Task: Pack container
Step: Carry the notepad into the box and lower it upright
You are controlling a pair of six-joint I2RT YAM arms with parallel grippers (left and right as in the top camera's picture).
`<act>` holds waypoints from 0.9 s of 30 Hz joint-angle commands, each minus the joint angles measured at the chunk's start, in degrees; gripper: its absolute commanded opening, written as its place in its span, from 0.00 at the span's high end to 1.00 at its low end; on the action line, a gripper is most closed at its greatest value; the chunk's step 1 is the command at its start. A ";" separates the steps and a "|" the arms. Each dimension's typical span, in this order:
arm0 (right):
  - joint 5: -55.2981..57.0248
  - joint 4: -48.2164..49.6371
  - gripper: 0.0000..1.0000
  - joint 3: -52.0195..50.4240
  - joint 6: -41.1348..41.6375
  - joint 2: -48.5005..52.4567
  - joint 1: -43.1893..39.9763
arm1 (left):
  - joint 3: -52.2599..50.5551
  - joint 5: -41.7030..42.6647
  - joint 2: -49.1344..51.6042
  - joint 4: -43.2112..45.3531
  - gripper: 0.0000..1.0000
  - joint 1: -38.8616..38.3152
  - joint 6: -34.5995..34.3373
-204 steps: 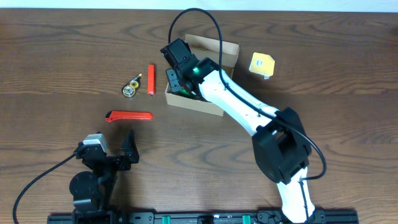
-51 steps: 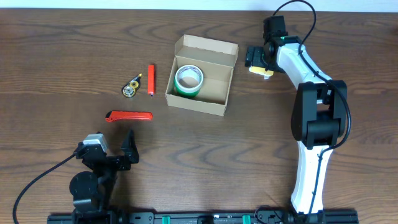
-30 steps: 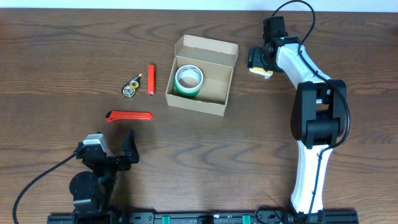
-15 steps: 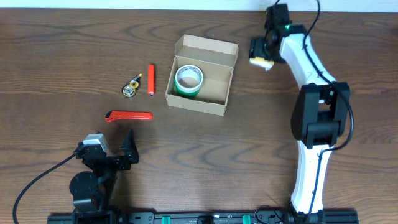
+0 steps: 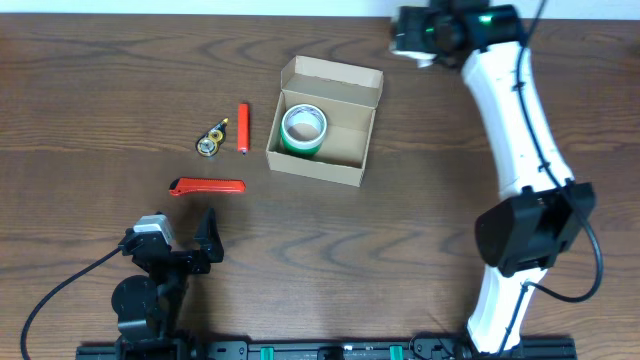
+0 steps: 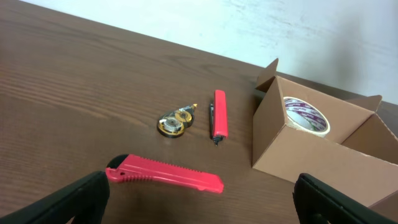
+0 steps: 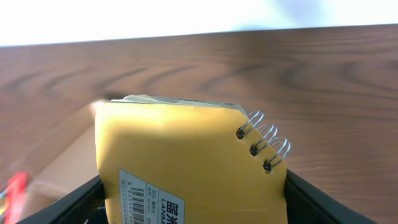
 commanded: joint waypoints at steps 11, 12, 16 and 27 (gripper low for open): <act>7.30 -2.75 0.33 0.17 11.67 5.75 19.06 | -1.51 -0.59 -0.39 -0.35 0.05 0.39 0.02; 7.30 -2.99 0.34 0.17 12.74 6.51 19.96 | -1.51 -0.59 -0.39 -0.35 0.05 0.39 0.04; 7.32 -3.76 0.36 0.17 14.88 8.35 21.97 | -1.51 -0.59 -0.39 -0.35 0.05 0.39 0.04; 7.91 -5.33 0.38 0.17 19.32 11.91 24.17 | -1.51 -0.59 -0.39 -0.35 0.05 0.39 0.02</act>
